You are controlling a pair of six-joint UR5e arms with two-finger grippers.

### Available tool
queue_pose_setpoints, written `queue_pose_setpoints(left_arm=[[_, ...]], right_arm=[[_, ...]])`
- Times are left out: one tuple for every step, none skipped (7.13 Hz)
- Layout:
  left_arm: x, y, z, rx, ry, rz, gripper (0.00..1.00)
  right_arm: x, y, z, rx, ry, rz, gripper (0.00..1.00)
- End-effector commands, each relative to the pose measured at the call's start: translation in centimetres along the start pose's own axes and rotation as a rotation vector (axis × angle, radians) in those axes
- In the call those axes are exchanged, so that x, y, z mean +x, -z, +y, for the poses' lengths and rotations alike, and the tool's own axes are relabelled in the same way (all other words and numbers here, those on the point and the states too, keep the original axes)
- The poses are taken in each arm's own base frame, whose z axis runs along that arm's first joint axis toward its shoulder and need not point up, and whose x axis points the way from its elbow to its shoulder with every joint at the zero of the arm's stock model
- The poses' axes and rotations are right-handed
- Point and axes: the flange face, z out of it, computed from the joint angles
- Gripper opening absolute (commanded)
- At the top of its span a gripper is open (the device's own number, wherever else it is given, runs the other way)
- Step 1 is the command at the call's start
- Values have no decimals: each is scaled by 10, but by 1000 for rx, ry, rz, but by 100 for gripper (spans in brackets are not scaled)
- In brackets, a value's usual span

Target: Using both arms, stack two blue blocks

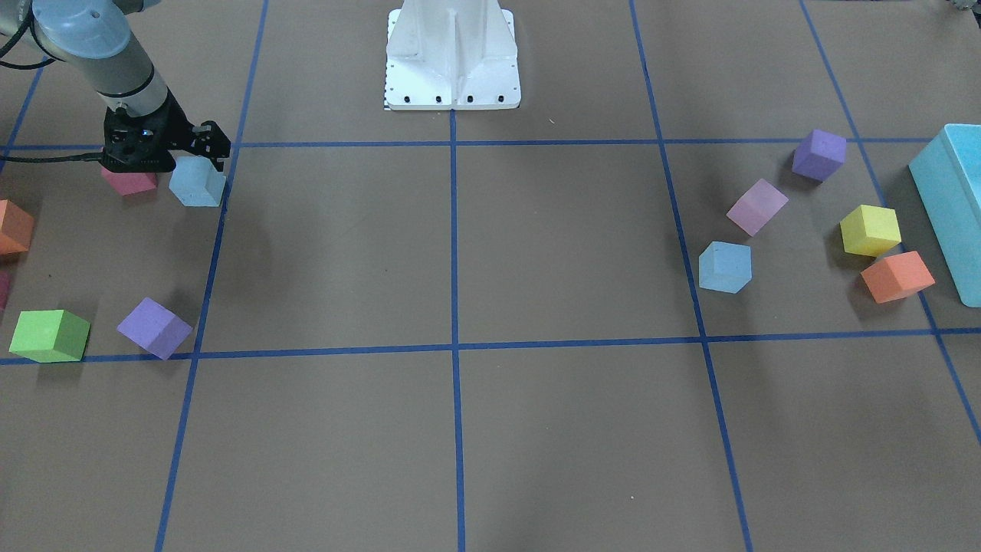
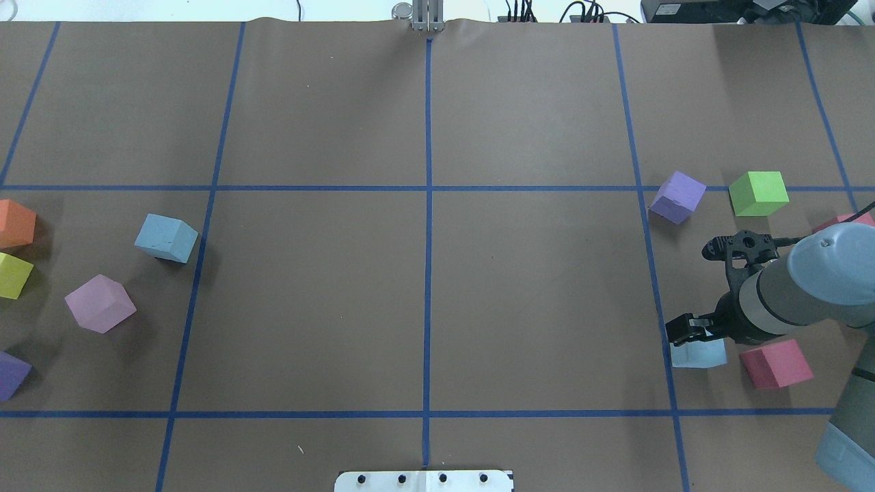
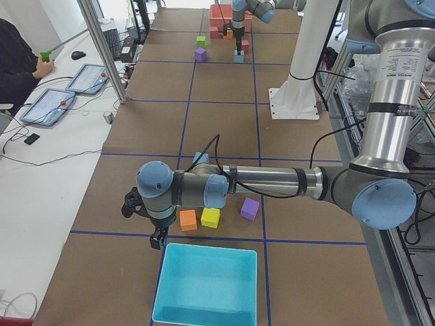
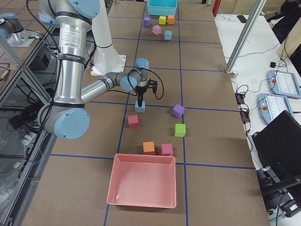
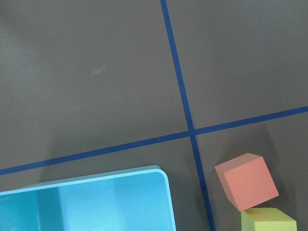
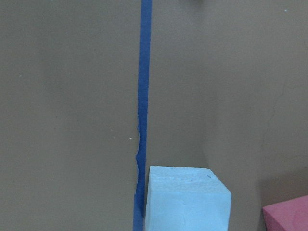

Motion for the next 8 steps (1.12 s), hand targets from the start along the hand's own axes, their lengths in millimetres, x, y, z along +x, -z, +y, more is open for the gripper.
queue_pose_setpoints(left_arm=[[1, 0, -1, 1, -1, -1, 98], [1, 1, -1, 2, -4, 1, 98], [1, 0, -1, 1, -3, 1, 98], [1, 0, -1, 1, -3, 1, 98], [1, 0, -1, 1, -3, 1, 98], [1, 0, -1, 1, -3, 1, 98], [1, 0, -1, 1, -3, 1, 98], [1, 0, -1, 1, -3, 1, 98]], right_arm=[[5, -6, 0, -1, 0, 15, 100], [4, -7, -1, 0, 1, 16, 100], [5, -11, -2, -1, 0, 22, 100], [5, -14, -2, -5, 2, 28, 100], [6, -21, -1, -1, 5, 44, 100], [5, -26, -2, 6, 11, 31, 100], [8, -35, -5, 18, 18, 11, 100], [9, -38, -5, 21, 21, 3, 100]])
